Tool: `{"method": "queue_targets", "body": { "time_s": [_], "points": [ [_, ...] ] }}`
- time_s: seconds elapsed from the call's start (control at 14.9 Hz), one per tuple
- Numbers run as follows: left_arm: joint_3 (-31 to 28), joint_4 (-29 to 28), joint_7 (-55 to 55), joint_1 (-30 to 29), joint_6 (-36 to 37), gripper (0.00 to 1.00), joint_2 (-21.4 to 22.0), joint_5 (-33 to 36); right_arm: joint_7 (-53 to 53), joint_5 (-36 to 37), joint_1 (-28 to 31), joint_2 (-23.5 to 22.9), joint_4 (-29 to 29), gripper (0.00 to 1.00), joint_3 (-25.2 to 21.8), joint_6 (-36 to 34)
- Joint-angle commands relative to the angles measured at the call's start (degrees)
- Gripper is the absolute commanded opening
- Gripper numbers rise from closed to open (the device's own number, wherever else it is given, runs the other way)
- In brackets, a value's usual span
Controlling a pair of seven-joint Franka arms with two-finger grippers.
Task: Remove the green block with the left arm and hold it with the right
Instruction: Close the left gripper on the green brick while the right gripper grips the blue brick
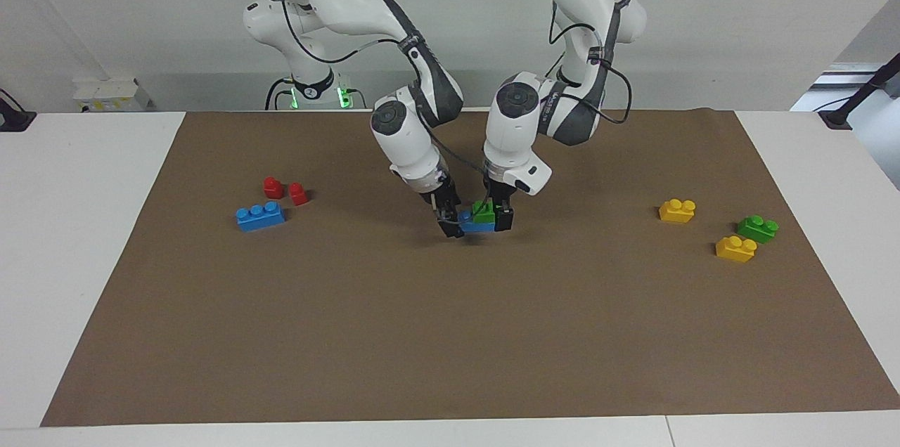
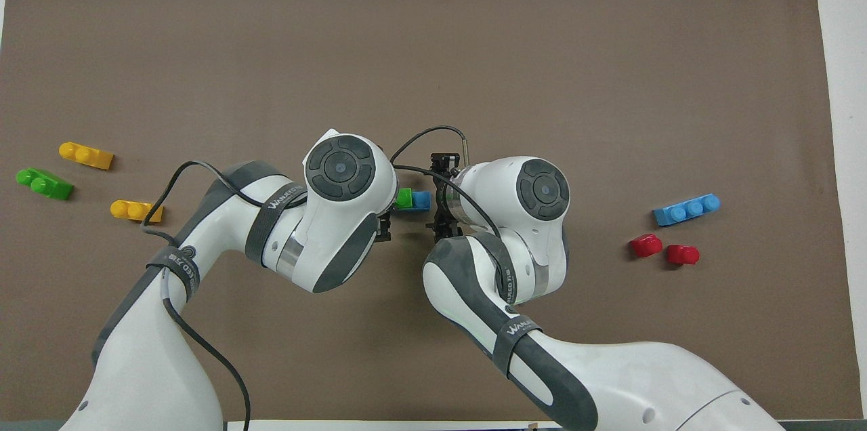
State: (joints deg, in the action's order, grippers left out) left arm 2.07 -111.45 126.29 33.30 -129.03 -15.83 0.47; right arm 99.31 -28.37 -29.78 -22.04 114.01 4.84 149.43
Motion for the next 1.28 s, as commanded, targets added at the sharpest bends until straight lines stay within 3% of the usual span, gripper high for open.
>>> {"method": "queue_targets", "body": {
  "time_s": [0.0, 0.27, 0.34, 0.54, 0.88, 0.94, 1.01, 1.08, 1.14, 1.21],
  "points": [
    [-0.8, -1.2, 1.4, 1.0, -1.8, 1.00, 0.4, 1.0, 0.1, -3.5, -0.5, -1.0, 0.2, 0.97, 0.0, 2.5],
    [-0.8, -1.2, 1.4, 1.0, -1.8, 1.00, 0.4, 1.0, 0.0, -4.2, -0.8, -1.1, 0.0, 0.74, 0.0, 2.9],
    [-0.8, -1.2, 1.4, 1.0, -1.8, 1.00, 0.4, 1.0, -0.2, -4.2, -0.9, -1.2, 0.0, 0.59, 0.0, 3.0],
    [-0.8, -1.2, 1.4, 1.0, -2.3, 1.00, 0.4, 1.0, -0.3, -4.2, -0.8, -1.2, 0.1, 0.03, 0.0, 2.9],
    [-0.8, -1.2, 1.4, 1.0, -2.5, 0.98, 0.4, 1.0, -0.3, -4.2, -0.5, -1.2, 0.1, 0.00, 0.0, 2.9],
    [-0.8, -1.2, 1.4, 1.0, -2.5, 0.92, 0.3, 1.0, -0.3, -4.2, -0.5, -1.2, 0.1, 0.00, 0.0, 2.9],
    [-0.8, -1.1, 1.4, 1.0, -2.5, 0.79, 0.3, 1.0, -0.4, -4.2, -0.5, -1.2, 0.1, 0.00, 0.0, 2.9],
    [-0.8, -1.1, 1.3, 0.9, -2.6, 0.54, 0.3, 1.0, -0.5, -4.2, -0.5, -1.2, 0.1, 0.00, 0.0, 3.0],
    [-0.8, -1.1, 1.2, 0.9, -3.0, 0.16, 0.3, 1.0, -0.5, -4.2, -0.4, -1.2, 0.1, 0.00, 0.0, 3.0],
    [-0.8, -1.2, 1.3, 0.9, -3.2, 0.00, 0.3, 1.0, -0.5, -4.2, -0.5, -1.2, 0.0, 0.00, 0.0, 3.0]
  ]
}}
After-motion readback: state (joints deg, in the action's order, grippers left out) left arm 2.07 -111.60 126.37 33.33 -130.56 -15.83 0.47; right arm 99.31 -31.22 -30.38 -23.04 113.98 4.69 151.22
